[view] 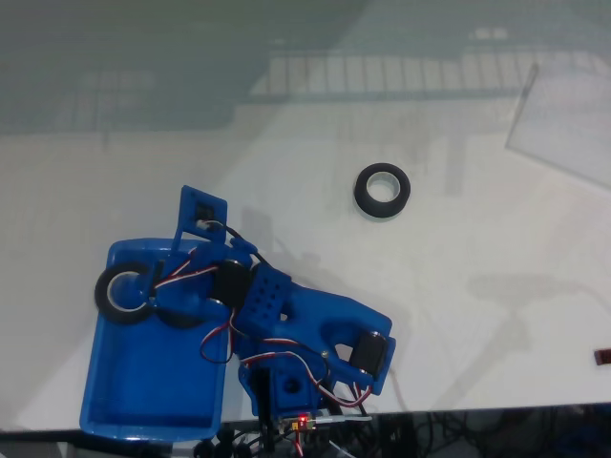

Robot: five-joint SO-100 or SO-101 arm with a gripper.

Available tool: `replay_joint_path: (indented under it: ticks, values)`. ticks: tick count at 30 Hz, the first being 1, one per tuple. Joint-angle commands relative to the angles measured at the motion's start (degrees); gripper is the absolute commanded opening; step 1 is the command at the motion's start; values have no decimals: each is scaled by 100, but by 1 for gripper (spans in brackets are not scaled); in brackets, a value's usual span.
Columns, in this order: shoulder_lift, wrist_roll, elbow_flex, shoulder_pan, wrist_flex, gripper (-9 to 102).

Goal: Grasp all tape and put them in the bin.

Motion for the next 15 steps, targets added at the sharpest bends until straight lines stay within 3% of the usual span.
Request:
replay_joint_path:
  ticks: [1, 10, 15]
  values:
    - [149, 229, -18, -26, -35, 28]
    - [220, 571, -18, 114, -255, 35]
    - [88, 879, -26, 1063, -923, 35]
